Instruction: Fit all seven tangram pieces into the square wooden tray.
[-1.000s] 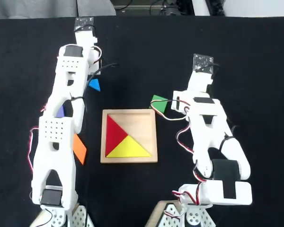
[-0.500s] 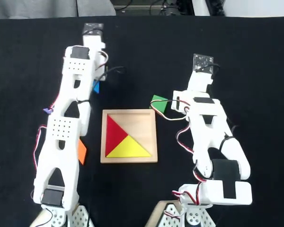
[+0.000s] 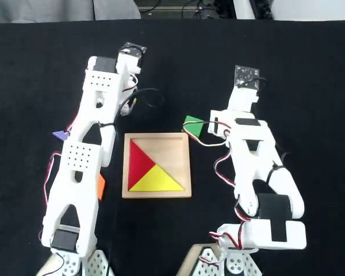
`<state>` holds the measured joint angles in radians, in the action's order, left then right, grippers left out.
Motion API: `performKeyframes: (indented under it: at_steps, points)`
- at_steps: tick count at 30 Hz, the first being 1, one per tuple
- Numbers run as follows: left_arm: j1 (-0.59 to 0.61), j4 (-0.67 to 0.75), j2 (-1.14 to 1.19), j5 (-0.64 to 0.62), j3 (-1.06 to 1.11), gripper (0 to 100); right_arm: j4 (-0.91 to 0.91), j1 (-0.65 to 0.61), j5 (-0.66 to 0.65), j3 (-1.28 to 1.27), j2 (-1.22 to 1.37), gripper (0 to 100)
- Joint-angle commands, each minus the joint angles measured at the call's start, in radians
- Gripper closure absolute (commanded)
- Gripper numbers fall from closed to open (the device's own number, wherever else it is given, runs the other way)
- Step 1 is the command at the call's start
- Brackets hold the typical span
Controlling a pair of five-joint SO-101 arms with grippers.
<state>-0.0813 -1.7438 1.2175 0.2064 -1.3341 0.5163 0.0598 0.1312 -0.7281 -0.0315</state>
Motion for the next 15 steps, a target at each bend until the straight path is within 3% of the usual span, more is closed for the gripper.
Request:
performKeyframes:
  at_steps: [1,5,9,15]
  points:
    - [0.022,0.014,-0.023,-0.077,-0.202,94,-0.02,-0.015,-0.009,0.012,-0.045,98.7]
    - [0.022,0.14,0.026,-0.203,-0.288,94,-0.02,-0.015,-0.009,0.012,-0.045,98.7]
    - [0.025,0.242,0.121,-0.229,-0.277,94,-0.02,-0.015,-0.009,0.012,-0.045,98.7]
    - [0.047,0.137,0.209,-0.229,-0.326,94,-0.02,-0.015,-0.009,0.012,-0.045,98.7]
